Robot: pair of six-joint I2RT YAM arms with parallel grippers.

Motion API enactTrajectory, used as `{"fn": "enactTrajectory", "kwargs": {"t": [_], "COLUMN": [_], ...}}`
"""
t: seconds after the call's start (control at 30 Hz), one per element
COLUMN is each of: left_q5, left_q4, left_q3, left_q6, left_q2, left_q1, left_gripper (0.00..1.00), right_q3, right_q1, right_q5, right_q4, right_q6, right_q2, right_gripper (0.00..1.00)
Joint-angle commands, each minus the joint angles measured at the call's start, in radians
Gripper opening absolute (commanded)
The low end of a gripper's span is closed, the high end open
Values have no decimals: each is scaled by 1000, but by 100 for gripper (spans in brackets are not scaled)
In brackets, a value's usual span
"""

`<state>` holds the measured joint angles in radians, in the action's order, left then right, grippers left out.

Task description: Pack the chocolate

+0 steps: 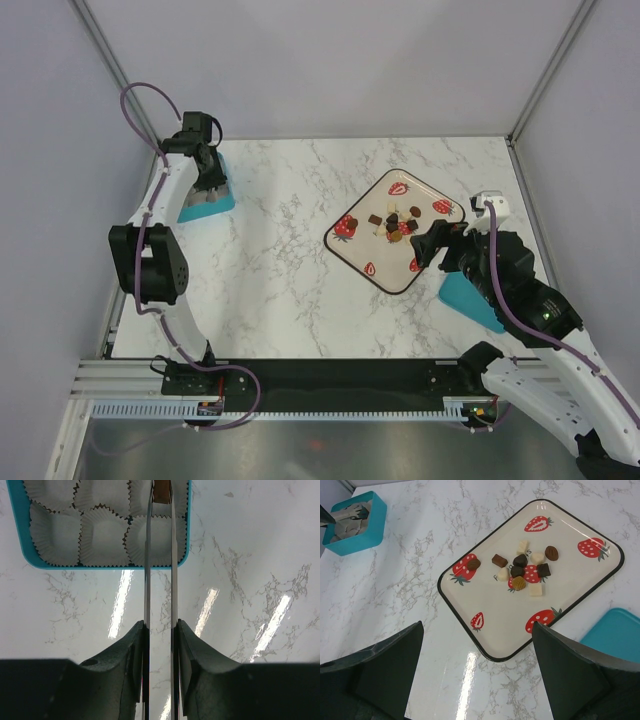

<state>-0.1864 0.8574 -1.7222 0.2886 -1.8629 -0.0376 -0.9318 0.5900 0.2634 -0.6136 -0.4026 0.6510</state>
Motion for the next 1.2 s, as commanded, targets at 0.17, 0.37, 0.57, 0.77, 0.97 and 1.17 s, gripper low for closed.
{"fn": "enactTrajectory", "kwargs": {"t": [0.17, 0.37, 0.57, 0.77, 0.97, 1.17], "left_q5": [-33, -51, -45, -35, -24, 48], "left_q4": [-57, -57, -57, -55, -47, -29], "left_q3": [-76, -62, -56, -37, -11, 16], "left_q6": [-25, -28, -29, -29, -34, -40], "left_q2": [-45, -50, -48, -19, 37, 137], "left_q1": [8, 8, 8, 8, 7, -8], "left_gripper": [39, 39, 42, 44, 45, 45], "right_q3": [-4, 1, 1, -4, -9, -27], "right_q1": [2, 2, 2, 2, 2, 2], "right_q5": [11, 14, 10, 2, -24, -35], "right_q4": [51, 57, 57, 57, 51, 28], "right_q6": [11, 11, 8, -4, -22, -41], "right_q2": [7, 9, 10, -4, -24, -43], "right_gripper": [98, 98, 98, 98, 98, 98]}}
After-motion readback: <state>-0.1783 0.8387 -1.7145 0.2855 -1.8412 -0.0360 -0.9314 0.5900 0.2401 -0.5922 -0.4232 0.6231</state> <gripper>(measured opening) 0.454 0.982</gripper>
